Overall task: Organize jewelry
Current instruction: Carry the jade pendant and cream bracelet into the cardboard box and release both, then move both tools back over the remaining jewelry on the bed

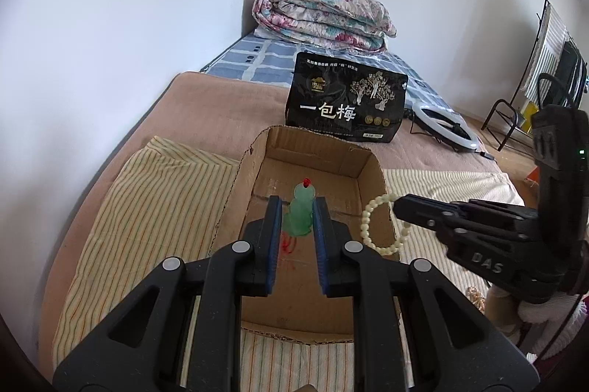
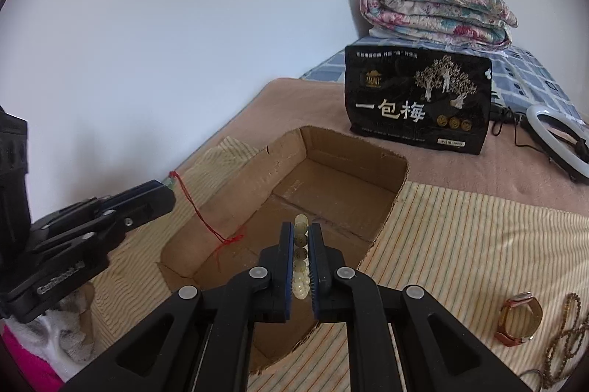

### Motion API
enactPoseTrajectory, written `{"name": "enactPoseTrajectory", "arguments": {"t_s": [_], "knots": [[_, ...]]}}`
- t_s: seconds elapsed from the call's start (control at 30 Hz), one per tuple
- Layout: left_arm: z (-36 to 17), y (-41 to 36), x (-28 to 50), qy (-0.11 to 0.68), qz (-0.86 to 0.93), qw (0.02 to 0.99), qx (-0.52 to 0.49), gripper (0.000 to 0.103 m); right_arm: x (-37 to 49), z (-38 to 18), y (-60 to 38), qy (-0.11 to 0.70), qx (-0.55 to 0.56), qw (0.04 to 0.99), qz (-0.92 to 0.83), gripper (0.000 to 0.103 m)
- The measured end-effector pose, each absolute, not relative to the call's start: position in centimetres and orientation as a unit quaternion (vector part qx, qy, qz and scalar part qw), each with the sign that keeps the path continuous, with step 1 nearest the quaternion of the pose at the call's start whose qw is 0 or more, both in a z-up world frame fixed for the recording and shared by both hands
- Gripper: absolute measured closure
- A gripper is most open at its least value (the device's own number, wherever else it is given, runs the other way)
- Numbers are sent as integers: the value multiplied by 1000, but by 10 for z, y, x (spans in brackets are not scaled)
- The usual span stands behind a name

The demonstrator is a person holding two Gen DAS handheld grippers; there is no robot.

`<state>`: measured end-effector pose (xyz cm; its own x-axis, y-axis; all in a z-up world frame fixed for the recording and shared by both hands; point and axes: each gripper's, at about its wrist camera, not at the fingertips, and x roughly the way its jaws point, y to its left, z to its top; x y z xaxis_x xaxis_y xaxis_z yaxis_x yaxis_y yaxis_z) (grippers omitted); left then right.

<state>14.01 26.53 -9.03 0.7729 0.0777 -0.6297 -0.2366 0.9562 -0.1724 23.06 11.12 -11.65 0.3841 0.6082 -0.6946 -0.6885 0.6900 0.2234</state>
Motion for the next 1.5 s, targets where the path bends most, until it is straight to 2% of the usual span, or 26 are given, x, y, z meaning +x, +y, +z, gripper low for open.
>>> {"name": "enactPoseTrajectory", "arguments": {"t_s": [0.33,0.37,0.4,0.43,0.53,0.57,0.6,0.67,0.7,0.8,0.93,1.17,1.5], "knots": [[-93,260,144,337,84,931,-115,87,246,-131,116,405,-55,829,382,94],[-92,259,144,336,84,931,-114,87,246,-130,116,404,-54,829,382,91],[-92,258,143,335,84,932,-112,87,246,-130,116,403,-54,831,381,81],[-91,258,143,333,83,933,-111,87,246,-129,115,402,-51,831,382,75],[-88,256,143,330,83,934,-112,87,247,-128,113,400,-50,835,375,71],[-88,256,143,331,85,933,-113,82,247,-127,113,399,-49,836,373,70],[-88,257,142,331,87,933,-113,68,247,-125,112,397,-49,838,371,66],[-86,256,141,325,90,935,-113,56,246,-121,109,389,-50,845,362,51],[-84,256,140,322,92,936,-111,56,246,-119,107,383,-50,849,359,44],[-81,253,139,320,94,937,-105,56,245,-111,102,375,-49,855,355,42],[-76,250,137,317,93,938,-102,56,244,-102,95,367,-45,861,349,33],[-68,242,133,310,90,941,-98,56,239,-89,82,357,-42,869,340,30],[-57,224,132,300,77,946,-93,56,231,-69,40,339,-35,885,316,19]]}}
